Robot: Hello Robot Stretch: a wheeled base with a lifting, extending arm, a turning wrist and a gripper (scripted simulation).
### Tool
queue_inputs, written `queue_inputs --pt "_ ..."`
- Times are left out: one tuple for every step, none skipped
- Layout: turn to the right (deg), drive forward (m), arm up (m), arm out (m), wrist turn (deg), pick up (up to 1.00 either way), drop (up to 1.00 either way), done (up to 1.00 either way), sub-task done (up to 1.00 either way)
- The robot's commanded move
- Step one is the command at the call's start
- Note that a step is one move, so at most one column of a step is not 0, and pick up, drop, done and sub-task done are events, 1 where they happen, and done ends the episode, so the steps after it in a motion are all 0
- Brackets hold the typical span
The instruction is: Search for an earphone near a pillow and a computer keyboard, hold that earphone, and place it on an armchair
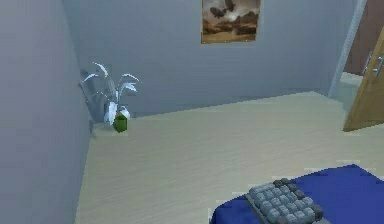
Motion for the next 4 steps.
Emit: queue_inputs --pt "0.0 0.00 0.00 0.00 45.0 0.00 0.00 0.00 0.00" --pt "0.0 0.00 0.00 0.00 45.0 0.00 0.00 0.00 0.00" --pt "0.0 0.00 0.00 0.00 45.0 0.00 0.00 0.00 0.00" --pt "0.0 0.00 0.00 0.00 30.0 0.00 0.00 0.00 0.00"
